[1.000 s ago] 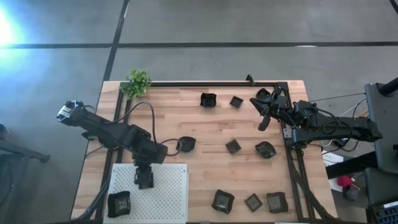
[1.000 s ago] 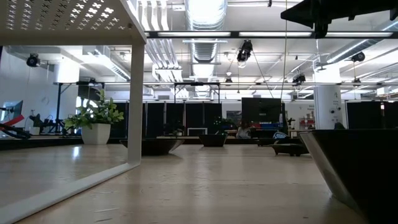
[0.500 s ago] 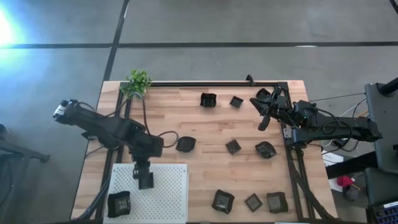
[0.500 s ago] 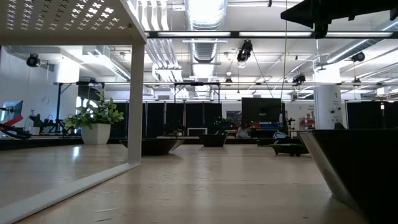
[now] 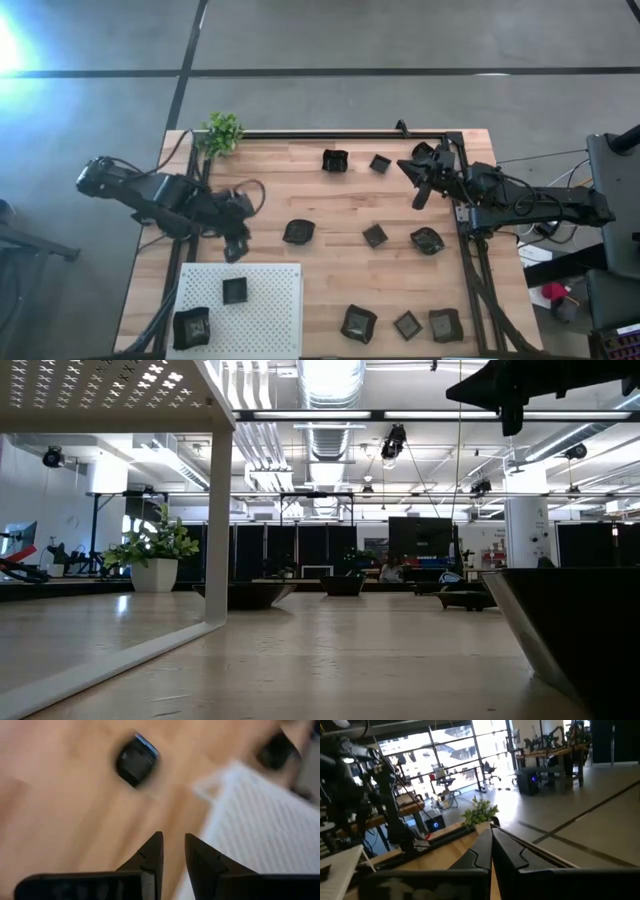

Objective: Pick & Place Mini shaped plates
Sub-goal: Put the leaf shaped plate on the shelf

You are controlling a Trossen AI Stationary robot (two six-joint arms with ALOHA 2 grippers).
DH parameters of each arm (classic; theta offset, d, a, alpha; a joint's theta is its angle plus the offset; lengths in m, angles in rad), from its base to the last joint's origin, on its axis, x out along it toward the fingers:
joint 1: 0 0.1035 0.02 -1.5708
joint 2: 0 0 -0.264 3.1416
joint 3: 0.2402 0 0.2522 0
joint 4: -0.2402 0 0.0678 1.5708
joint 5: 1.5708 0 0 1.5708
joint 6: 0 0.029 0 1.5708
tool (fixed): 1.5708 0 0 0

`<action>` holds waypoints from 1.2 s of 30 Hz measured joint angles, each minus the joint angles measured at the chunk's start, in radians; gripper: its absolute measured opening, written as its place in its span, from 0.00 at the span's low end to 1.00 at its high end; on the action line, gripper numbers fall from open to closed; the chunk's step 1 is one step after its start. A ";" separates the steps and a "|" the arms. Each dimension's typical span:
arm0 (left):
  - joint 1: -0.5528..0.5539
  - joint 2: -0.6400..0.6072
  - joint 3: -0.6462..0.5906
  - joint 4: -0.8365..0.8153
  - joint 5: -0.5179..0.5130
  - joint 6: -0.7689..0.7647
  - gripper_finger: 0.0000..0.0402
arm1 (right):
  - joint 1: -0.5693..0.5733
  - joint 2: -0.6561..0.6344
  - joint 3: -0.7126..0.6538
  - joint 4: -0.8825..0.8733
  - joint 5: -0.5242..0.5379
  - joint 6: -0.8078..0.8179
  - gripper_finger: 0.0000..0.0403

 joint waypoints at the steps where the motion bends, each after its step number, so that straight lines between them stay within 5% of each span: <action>1: 0.000 -0.006 0.000 0.000 -0.061 -0.020 0.18 | 0.000 0.008 0.000 0.000 0.000 0.000 0.02; 7: 0.000 -0.015 -0.002 0.001 -0.311 -0.140 0.18 | 0.000 0.065 0.000 0.000 0.000 0.036 0.02; 23: 0.000 -0.001 -0.005 0.005 -0.456 -0.261 0.18 | 0.000 0.192 0.037 -0.090 -0.117 0.149 0.02; 30: 0.000 -0.001 -0.006 0.054 -0.541 -0.308 0.18 | -0.019 0.372 0.201 -0.325 -0.224 0.132 0.02; 36: 0.000 -0.001 -0.011 0.088 -0.560 -0.312 0.18 | -0.049 0.483 0.367 -0.806 -0.281 0.211 0.02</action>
